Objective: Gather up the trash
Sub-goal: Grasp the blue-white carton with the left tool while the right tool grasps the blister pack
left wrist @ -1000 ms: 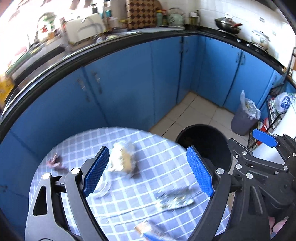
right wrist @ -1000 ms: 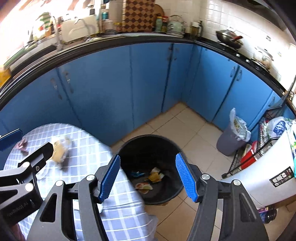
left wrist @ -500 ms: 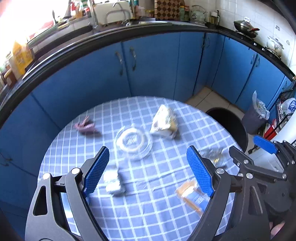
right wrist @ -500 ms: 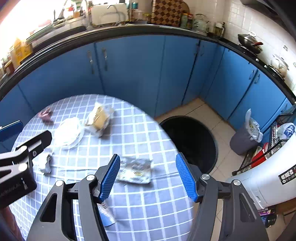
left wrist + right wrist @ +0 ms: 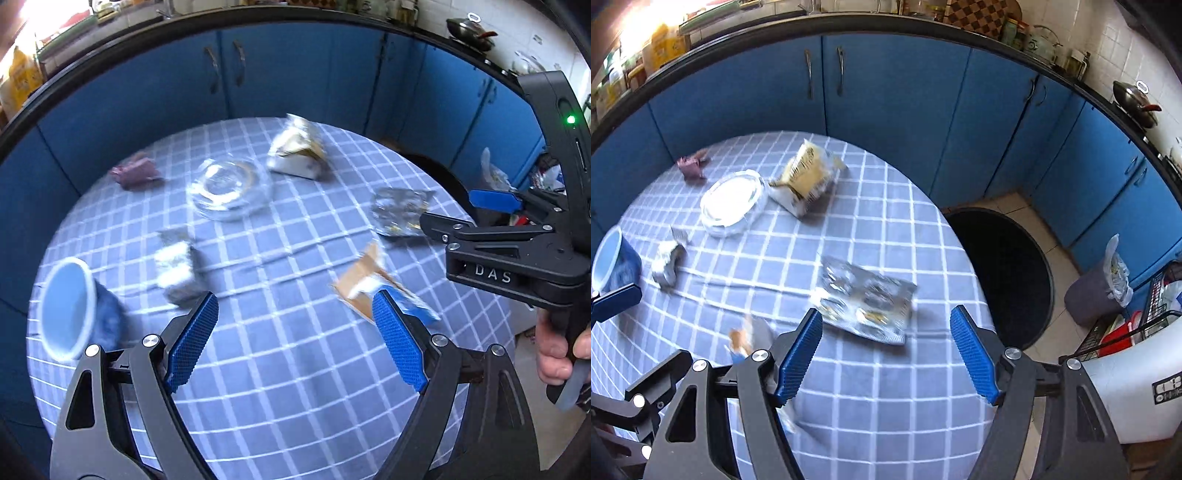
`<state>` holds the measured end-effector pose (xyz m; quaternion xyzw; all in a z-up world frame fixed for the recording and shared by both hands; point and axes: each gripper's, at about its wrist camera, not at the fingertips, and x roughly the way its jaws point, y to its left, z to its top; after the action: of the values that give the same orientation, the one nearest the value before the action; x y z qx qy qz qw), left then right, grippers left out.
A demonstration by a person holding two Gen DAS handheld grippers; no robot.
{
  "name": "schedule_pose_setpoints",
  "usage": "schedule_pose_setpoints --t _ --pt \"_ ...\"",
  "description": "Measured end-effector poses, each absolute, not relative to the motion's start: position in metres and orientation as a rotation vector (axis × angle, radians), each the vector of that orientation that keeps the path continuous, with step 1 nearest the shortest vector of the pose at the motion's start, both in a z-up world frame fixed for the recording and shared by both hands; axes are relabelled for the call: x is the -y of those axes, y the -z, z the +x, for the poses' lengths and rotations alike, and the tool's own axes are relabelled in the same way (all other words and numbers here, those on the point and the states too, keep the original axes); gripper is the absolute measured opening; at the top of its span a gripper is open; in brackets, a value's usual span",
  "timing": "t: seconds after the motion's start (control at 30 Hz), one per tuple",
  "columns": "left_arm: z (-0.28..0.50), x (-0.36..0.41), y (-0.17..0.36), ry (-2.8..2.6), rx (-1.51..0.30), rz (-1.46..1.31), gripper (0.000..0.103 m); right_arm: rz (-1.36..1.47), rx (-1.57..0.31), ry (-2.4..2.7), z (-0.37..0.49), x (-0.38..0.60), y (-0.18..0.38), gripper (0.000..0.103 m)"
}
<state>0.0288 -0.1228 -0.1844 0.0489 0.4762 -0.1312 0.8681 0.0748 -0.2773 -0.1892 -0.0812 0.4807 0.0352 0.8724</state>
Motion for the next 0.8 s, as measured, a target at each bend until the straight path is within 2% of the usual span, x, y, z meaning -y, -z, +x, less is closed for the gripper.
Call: schedule_pose_setpoints --t 0.27,0.37,0.47,0.53,0.67,0.7,0.73,0.77,0.8 --pt "0.027 0.158 0.191 0.302 -1.016 0.076 0.085 -0.244 -0.996 -0.123 0.069 0.298 0.191 0.07" --pt "0.028 0.165 0.203 0.289 -1.075 0.057 0.081 -0.231 -0.996 -0.138 0.071 0.302 0.194 0.07" --pt "0.027 0.165 0.211 0.279 -1.114 0.045 0.072 -0.213 -1.001 -0.156 0.071 0.303 0.198 0.07" --pt "0.026 0.164 0.217 0.272 -1.144 0.047 0.057 -0.198 -1.005 -0.171 0.071 0.302 0.2 0.07" --pt "0.024 0.161 0.218 0.268 -1.139 0.061 0.051 -0.188 -1.004 -0.195 0.069 0.298 0.202 0.07" --pt "0.025 0.16 0.218 0.268 -1.138 0.062 0.046 -0.19 -1.002 -0.201 0.069 0.295 0.203 0.07" --pt "0.026 0.159 0.217 0.269 -1.136 0.064 0.036 -0.193 -1.001 -0.205 0.069 0.293 0.204 0.07" --pt "0.03 0.158 0.217 0.271 -1.133 0.069 0.033 -0.196 -1.0 -0.207 0.07 0.291 0.204 0.07" --pt "0.032 0.158 0.217 0.272 -1.132 0.07 0.026 -0.196 -0.998 -0.21 0.07 0.291 0.204 0.07"
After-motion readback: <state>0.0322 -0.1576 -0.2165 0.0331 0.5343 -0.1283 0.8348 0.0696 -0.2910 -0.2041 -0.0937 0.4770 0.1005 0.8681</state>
